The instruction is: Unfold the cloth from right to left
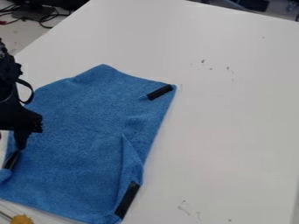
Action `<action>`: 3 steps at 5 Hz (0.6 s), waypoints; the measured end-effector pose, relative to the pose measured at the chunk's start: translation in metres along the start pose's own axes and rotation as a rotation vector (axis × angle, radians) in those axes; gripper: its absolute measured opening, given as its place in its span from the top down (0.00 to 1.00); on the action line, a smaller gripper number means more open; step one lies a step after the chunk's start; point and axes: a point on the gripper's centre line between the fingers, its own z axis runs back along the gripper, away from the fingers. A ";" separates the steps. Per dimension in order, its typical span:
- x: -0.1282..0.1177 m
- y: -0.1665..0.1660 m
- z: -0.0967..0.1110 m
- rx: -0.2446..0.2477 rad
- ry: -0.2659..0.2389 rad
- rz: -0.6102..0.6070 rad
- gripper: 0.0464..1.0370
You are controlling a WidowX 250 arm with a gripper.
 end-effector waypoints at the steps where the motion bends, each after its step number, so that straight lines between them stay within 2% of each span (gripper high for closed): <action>1: 0.002 0.018 0.001 0.051 0.006 0.002 0.03; 3: -0.005 0.056 0.001 0.137 0.033 -0.017 0.04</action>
